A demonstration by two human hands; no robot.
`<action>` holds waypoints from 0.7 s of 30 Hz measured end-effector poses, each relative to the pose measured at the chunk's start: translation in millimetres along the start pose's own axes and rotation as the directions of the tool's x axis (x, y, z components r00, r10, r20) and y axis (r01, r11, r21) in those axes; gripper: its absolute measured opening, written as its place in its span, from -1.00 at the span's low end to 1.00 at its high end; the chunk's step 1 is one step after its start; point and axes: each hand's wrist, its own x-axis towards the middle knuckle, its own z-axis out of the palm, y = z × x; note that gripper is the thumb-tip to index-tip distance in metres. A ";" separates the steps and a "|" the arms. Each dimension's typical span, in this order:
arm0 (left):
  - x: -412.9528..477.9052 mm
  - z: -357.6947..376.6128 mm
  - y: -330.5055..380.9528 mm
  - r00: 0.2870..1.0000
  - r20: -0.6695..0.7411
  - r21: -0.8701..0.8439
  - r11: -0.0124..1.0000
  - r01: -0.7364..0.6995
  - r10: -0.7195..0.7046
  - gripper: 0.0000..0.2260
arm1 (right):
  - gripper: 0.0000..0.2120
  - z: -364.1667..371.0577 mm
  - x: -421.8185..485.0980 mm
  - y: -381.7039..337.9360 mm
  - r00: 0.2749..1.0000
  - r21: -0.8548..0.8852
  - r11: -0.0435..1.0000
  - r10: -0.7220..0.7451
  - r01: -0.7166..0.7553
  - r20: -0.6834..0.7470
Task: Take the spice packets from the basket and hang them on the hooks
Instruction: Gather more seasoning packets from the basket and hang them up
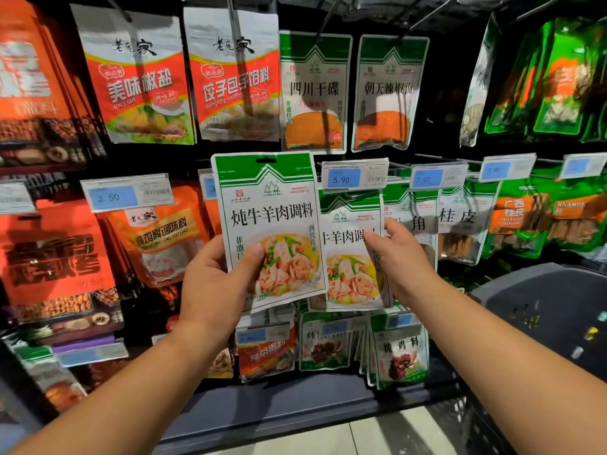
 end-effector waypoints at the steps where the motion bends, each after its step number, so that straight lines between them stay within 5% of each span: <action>1: 0.3 0.5 -0.4 1.000 0.000 0.001 1.000 0.001 -0.001 -0.79 | -0.25 1.2 0.0 -2.1 1.000 -0.002 1.000 -0.003 0.003 -0.030; 9: 3.9 3.3 -3.6 0.999 -0.006 -0.019 0.999 0.036 -0.036 -0.78 | -0.41 7.4 12.5 0.3 0.990 -0.101 0.994 0.016 -0.031 -0.143; 12: 4.2 3.2 -4.0 0.999 -0.005 -0.016 0.999 0.039 -0.039 -0.71 | -0.75 9.8 16.9 4.6 0.974 -0.174 0.985 -0.027 -0.012 -0.225; 15: 4.6 2.7 -4.8 1.000 -0.004 -0.019 0.999 0.029 -0.029 -0.70 | -0.52 10.1 18.5 9.1 0.956 -0.163 0.986 -0.038 -0.011 -0.289; 21: 6.6 2.1 -7.8 0.999 -0.009 -0.028 0.999 0.036 -0.036 -0.81 | -0.57 12.8 22.4 10.5 0.940 -0.216 0.976 -0.034 -0.043 -0.338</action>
